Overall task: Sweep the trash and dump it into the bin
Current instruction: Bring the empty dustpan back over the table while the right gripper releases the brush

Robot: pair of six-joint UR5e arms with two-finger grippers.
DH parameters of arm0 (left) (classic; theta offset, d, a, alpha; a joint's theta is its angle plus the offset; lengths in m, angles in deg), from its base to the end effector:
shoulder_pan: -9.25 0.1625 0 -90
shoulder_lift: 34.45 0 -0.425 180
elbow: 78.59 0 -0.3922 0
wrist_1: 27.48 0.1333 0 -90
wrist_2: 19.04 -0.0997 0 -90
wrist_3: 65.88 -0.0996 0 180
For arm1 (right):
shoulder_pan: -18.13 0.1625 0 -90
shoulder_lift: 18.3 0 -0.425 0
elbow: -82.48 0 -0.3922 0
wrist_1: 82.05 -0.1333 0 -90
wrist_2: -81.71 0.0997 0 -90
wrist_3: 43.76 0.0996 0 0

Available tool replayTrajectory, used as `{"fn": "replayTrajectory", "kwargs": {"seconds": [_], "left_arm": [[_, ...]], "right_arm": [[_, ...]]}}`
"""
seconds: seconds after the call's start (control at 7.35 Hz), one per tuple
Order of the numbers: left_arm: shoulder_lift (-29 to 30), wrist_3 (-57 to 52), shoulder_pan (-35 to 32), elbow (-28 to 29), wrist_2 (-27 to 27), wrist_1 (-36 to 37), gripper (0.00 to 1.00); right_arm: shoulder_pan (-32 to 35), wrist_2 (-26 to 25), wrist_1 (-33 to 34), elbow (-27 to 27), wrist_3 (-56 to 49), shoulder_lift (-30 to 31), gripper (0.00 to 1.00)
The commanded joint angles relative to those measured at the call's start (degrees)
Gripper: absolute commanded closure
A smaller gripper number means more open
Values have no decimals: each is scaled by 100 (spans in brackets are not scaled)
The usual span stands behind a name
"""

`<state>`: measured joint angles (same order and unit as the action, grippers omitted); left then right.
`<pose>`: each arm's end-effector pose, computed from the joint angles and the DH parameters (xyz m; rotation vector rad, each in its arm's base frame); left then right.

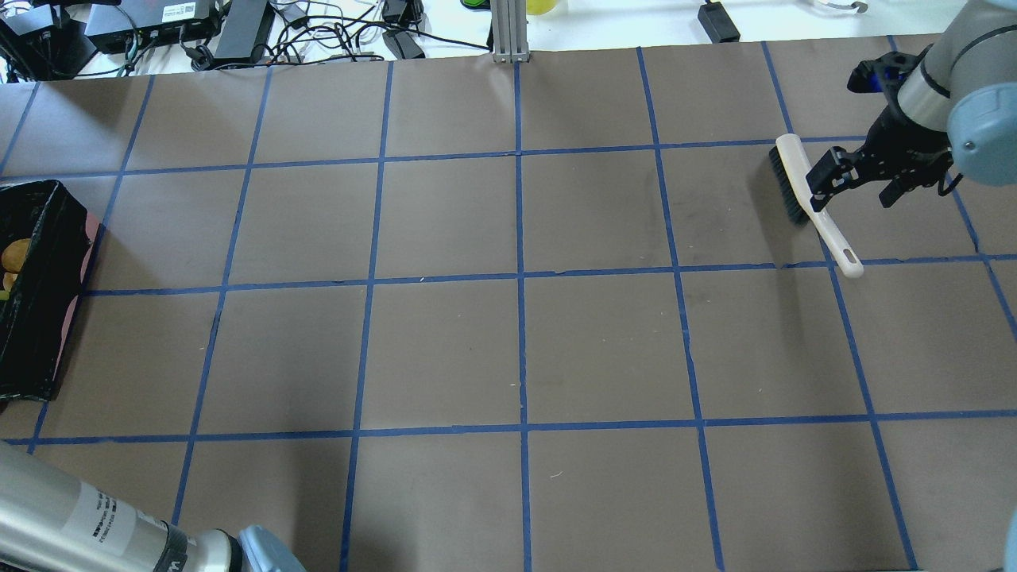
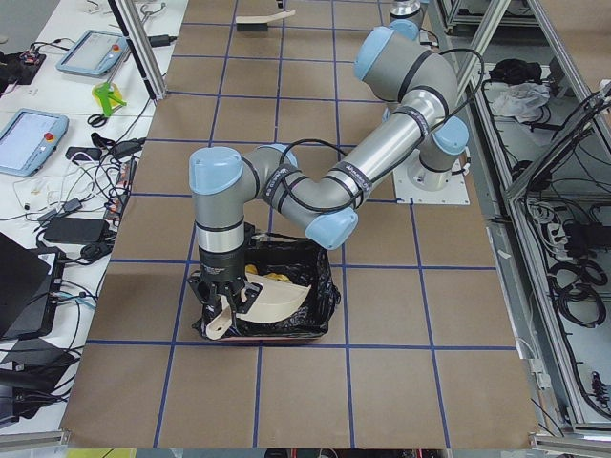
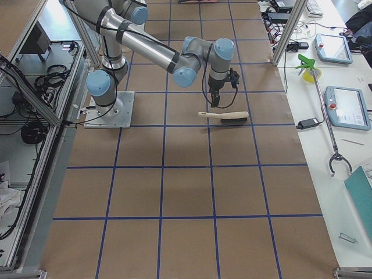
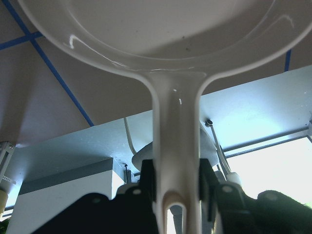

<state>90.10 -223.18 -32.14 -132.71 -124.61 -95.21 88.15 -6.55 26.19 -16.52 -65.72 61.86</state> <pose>0.5019 -0.5844 0.4736 2.1959 1.6723 0.4968 -0.0572 -0.5564 0.3540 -0.0535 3.1090 -0.0017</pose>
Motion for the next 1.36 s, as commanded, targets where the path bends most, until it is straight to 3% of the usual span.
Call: {"fn": "replayTrajectory", "kwargs": {"seconds": [0.0,0.27,0.41,0.54,0.95,1.22], "left_arm": [[-61,818,-114,42,527,-904,100],[-149,1819,-674,59,713,-1616,100],[-106,2375,-1043,33,1106,-1908,100],[-19,2867,-1464,-10,1170,-1910,100],[87,4528,-2642,-509,1391,-1780,100],[201,5130,-3311,-1071,1364,-948,100]], "right_arm": [[273,55,-599,56,155,666,0],[563,-147,-709,135,541,931,0],[826,-217,-752,144,700,1036,0],[951,-575,-987,136,850,1307,0],[1145,-456,-1491,171,798,1696,0],[1513,-464,-1473,144,904,1757,0]]}}
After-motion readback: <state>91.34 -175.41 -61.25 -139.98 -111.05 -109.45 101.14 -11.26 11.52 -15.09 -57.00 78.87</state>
